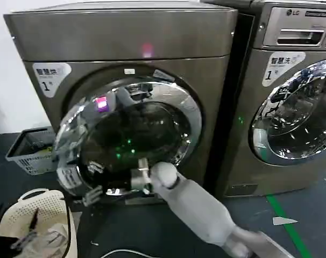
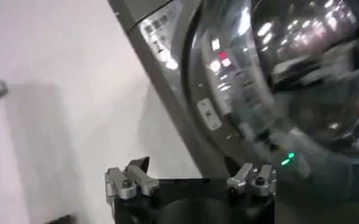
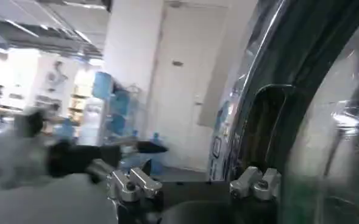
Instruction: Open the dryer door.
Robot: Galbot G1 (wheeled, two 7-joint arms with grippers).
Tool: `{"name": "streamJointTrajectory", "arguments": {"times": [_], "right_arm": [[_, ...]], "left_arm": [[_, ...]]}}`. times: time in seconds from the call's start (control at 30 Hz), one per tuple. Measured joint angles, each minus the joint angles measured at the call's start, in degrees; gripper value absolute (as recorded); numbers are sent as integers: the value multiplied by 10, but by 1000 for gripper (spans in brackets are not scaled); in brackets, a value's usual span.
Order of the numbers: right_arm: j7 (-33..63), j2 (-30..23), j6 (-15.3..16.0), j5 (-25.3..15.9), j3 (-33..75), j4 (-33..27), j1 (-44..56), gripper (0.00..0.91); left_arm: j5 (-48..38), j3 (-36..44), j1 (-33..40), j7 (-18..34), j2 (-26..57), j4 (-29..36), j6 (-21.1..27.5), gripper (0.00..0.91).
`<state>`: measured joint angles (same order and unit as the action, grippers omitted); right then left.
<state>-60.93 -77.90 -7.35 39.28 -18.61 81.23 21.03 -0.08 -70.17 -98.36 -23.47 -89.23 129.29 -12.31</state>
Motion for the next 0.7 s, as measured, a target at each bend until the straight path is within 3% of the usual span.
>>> {"name": "streamJointTrajectory", "arguments": {"times": [0.3, 0.7], "right_arm": [[-108, 77, -8, 18, 35, 80, 34, 907], [-127, 196, -16, 7, 181, 181, 155, 907]], "left_arm": [[-9, 16, 24, -4, 37, -7, 15, 907], [-40, 64, 81, -11, 108, -43, 42, 907]]}}
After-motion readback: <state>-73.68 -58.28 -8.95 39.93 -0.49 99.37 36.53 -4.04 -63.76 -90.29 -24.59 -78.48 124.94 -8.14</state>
